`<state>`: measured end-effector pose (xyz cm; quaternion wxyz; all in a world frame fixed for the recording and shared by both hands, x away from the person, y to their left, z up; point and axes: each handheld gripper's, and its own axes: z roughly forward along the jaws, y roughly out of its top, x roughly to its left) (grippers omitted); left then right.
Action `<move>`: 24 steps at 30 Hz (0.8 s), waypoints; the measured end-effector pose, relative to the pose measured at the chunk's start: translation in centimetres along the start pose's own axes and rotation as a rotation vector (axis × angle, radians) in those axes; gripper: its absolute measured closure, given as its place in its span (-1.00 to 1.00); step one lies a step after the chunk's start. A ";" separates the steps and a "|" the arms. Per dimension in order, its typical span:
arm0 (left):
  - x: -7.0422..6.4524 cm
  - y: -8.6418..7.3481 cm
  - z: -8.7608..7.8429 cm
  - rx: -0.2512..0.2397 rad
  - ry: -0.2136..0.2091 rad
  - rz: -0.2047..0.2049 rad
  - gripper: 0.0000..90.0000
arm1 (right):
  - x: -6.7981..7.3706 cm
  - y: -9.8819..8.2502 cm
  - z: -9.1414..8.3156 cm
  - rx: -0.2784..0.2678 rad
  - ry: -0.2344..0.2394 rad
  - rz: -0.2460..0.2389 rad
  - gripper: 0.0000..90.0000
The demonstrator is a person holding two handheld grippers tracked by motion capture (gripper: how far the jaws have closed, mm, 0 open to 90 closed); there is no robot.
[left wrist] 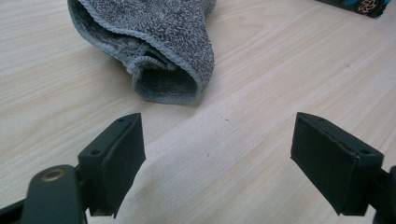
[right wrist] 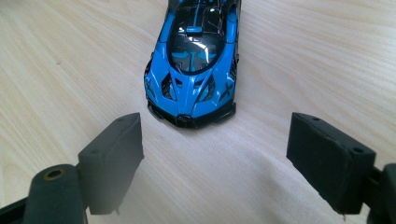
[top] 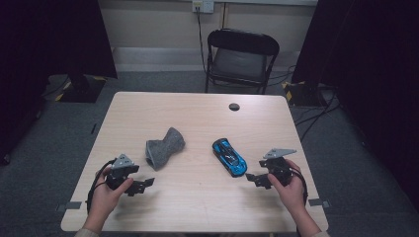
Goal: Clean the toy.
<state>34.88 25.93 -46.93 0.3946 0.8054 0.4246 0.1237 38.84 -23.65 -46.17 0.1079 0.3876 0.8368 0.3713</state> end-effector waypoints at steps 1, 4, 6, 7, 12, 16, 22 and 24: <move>0.0 0.0 -0.1 0.003 0.001 0.003 -0.61 | 0.0 -0.1 -0.1 0.000 -0.005 0.003 -0.61; 0.1 -0.2 -0.3 0.006 0.004 0.001 -0.61 | -0.1 -0.2 -0.3 -0.002 -0.002 0.010 -0.61; 0.2 -0.3 -0.4 0.006 0.005 -0.003 -0.61 | -0.1 -0.3 -0.4 0.005 -0.007 0.005 -0.61; 0.2 -0.4 -0.4 0.003 0.005 -0.003 -0.61 | -0.1 -0.4 -0.5 0.005 -0.007 0.004 -0.61; 0.3 -0.6 -0.7 0.002 0.006 -0.007 -0.61 | 0.0 -0.8 -0.8 0.008 -0.011 -0.004 -0.61; 0.3 -0.9 -0.8 0.005 0.003 -0.009 -0.61 | -0.1 -1.2 -1.0 0.011 -0.009 -0.003 -0.61; 0.5 -1.2 -1.2 0.003 0.008 -0.010 -0.61 | -0.1 -1.6 -1.2 0.009 -0.001 0.007 -0.61; 0.5 -1.3 -1.3 0.008 0.005 -0.011 -0.61 | -0.1 -1.7 -1.3 0.002 0.002 0.008 -0.61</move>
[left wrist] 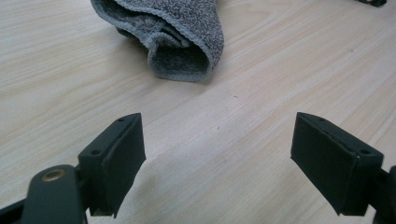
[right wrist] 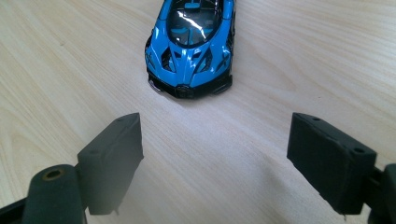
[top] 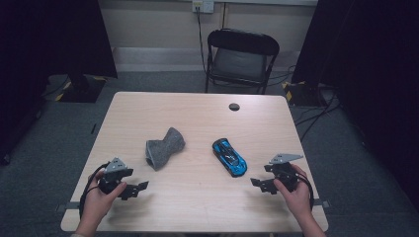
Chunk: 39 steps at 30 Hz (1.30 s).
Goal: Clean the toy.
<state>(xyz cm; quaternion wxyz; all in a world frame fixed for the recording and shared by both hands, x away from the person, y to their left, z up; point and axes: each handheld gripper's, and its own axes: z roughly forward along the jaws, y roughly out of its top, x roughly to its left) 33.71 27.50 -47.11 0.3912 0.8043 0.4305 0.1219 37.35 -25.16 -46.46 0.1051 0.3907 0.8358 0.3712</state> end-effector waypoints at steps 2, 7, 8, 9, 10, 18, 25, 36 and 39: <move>0.0 -0.2 0.0 0.004 -0.002 0.004 -0.60 | 0.0 -0.1 -0.1 0.003 0.003 0.002 -0.61; 0.0 -0.5 -0.2 0.005 -0.003 -0.002 -0.60 | 0.0 -0.3 -0.2 0.011 -0.002 -0.006 -0.60; 0.1 -0.5 -0.2 0.003 0.000 -0.001 -0.61 | 0.1 -0.4 -0.2 0.012 -0.004 -0.011 -0.60; 0.1 -0.6 -0.3 0.001 0.004 -0.002 -0.61 | 0.1 -0.5 -0.3 0.011 -0.003 -0.013 -0.60; 0.1 -0.7 -0.4 0.001 0.005 -0.003 -0.62 | 0.1 -0.5 -0.3 0.015 0.001 -0.013 -0.60; 0.3 -1.1 -0.9 0.004 0.010 0.000 -0.62 | 0.3 -1.3 -0.5 0.015 0.002 -0.020 -0.60; 0.4 -1.5 -1.4 0.002 0.009 0.000 -0.62 | 0.1 -1.9 -1.0 0.011 0.000 -0.015 -0.60; 0.8 -2.2 -2.2 0.005 0.014 -0.006 -0.62 | -0.5 -3.2 -2.1 0.002 -0.005 0.005 -0.60; 0.9 -2.3 -2.4 0.002 0.018 -0.004 -0.62 | -0.7 -3.6 -2.3 0.001 -0.003 0.005 -0.60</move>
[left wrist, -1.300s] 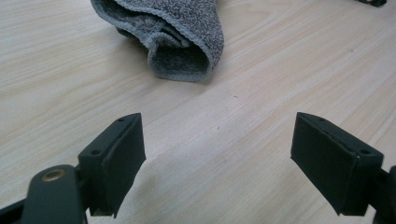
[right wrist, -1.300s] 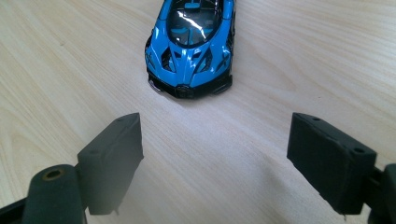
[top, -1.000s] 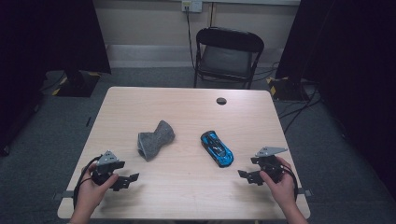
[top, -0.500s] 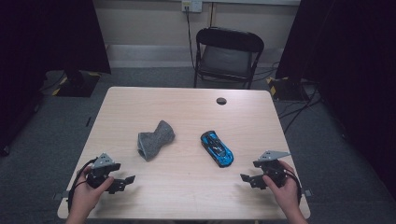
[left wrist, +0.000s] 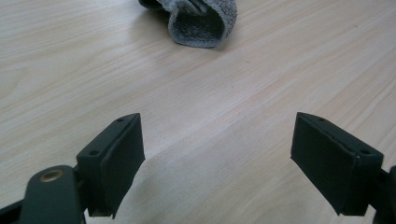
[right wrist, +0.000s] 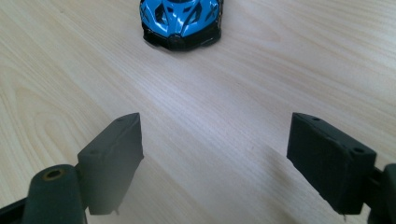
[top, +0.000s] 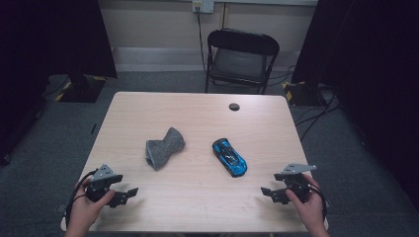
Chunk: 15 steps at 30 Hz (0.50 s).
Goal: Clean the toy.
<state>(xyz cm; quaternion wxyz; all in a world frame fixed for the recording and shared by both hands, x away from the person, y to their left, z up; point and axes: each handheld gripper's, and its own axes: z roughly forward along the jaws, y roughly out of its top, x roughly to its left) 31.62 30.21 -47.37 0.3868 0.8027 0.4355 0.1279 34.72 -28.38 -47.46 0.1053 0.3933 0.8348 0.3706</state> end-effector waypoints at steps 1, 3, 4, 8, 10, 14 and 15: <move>0.0 0.0 -0.1 0.000 0.001 -0.002 -0.62 | -0.1 -0.1 0.0 0.003 0.001 0.003 -0.60; 0.1 -0.2 -0.1 0.003 0.001 -0.002 -0.62 | -0.2 -0.4 -0.1 0.006 -0.005 0.004 -0.60; 0.1 -0.2 -0.1 0.004 0.000 -0.001 -0.62 | -0.2 -0.5 -0.1 0.005 -0.004 0.004 -0.60; 0.2 -0.6 -0.2 0.006 0.005 0.011 -0.63 | -0.5 -1.0 -0.3 0.013 -0.012 -0.014 -0.60; 0.3 -0.8 -0.2 0.006 0.007 0.023 -0.63 | -0.7 -1.3 -0.3 0.013 -0.021 -0.009 -0.59; 0.3 -1.0 -0.1 0.013 0.000 0.038 -0.63 | -0.9 -1.6 -0.5 0.008 -0.019 -0.007 -0.59; 0.3 -1.1 -0.1 0.014 0.001 0.037 -0.62 | -0.9 -1.6 -0.5 0.007 -0.019 -0.009 -0.59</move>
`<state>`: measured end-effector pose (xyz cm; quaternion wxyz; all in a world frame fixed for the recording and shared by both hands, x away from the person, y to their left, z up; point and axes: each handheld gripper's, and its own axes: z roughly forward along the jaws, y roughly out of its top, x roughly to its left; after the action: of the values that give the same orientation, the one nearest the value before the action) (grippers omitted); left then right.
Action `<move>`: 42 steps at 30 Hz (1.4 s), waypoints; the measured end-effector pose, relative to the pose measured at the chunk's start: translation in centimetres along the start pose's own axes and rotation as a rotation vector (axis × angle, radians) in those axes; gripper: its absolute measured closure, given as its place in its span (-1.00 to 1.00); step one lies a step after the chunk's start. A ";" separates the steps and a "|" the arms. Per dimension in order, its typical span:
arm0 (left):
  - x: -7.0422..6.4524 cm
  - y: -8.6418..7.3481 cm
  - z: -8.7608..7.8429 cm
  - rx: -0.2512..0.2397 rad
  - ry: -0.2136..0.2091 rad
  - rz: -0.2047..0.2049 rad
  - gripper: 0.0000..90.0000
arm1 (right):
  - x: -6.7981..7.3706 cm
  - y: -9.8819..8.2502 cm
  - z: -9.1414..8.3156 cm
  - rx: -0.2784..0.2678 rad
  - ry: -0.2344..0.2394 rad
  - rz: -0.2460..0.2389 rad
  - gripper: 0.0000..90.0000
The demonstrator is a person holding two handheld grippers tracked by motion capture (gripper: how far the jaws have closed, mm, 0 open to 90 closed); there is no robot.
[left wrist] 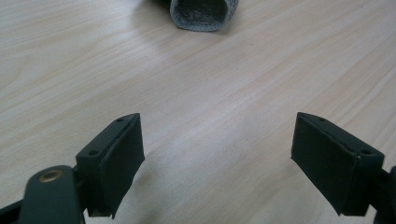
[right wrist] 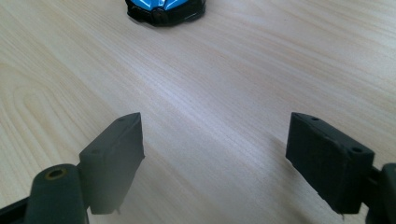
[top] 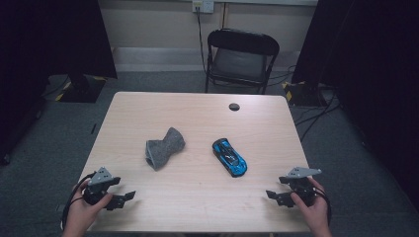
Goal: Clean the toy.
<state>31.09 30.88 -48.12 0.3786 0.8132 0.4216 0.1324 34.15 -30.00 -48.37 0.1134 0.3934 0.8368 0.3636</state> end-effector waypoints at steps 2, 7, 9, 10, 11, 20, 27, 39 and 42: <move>0.1 -0.1 0.0 0.001 0.001 0.001 -0.63 | 0.0 -0.1 0.0 0.001 -0.005 0.002 -0.59; 0.3 -0.3 -0.1 0.003 0.006 0.005 -0.63 | -0.1 -0.4 0.0 0.003 -0.004 -0.003 -0.59; 0.4 -0.4 -0.1 0.006 0.006 0.007 -0.63 | -0.1 -0.5 0.1 0.007 -0.012 -0.006 -0.59; 0.5 -0.6 -0.1 0.007 0.009 0.007 -0.63 | -0.1 -0.6 0.2 0.008 -0.015 -0.013 -0.59; 0.6 -0.7 -0.1 0.008 0.010 0.005 -0.63 | -0.1 -0.6 0.2 0.010 -0.014 -0.015 -0.59; 0.8 -1.1 -0.1 0.026 0.023 0.022 -0.62 | -0.2 -1.1 0.4 -0.004 -0.029 -0.046 -0.62; 0.7 -1.3 0.2 0.032 0.028 0.035 -0.63 | 0.0 -1.3 0.5 -0.021 -0.046 -0.070 -0.63; 0.8 -1.7 0.4 0.021 0.031 0.075 -0.65 | -0.1 -1.7 0.6 -0.049 -0.054 -0.080 -0.65; 0.8 -1.8 0.5 0.019 0.035 0.095 -0.67 | -0.1 -1.7 0.6 -0.048 -0.054 -0.080 -0.66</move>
<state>30.76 31.86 -49.80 0.3566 0.8335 0.3902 0.1607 33.50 -30.45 -49.97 0.1599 0.3665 0.8395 0.3680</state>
